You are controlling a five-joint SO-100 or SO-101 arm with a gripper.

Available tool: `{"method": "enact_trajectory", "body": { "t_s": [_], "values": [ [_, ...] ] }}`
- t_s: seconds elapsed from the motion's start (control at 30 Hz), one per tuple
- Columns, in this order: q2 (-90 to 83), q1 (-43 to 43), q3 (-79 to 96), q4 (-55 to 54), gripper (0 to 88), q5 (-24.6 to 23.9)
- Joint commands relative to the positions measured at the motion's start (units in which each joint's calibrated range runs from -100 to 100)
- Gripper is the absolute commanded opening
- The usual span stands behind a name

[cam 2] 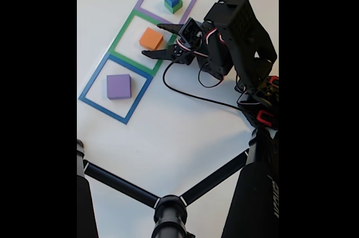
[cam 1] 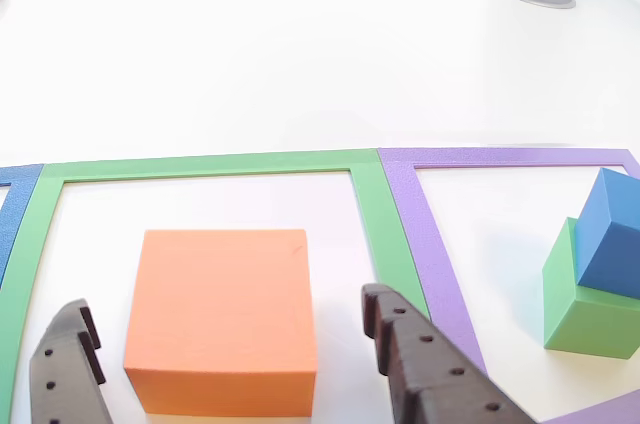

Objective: Tower of hanoi

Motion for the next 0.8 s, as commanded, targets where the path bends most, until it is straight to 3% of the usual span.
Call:
{"method": "enact_trajectory", "body": {
  "t_s": [0.0,0.77],
  "values": [
    [-0.19,-1.22,-0.26,-1.29,28.5,0.54],
    [0.45,-2.27,0.11,-1.37,14.9,0.54]
  ]
}}
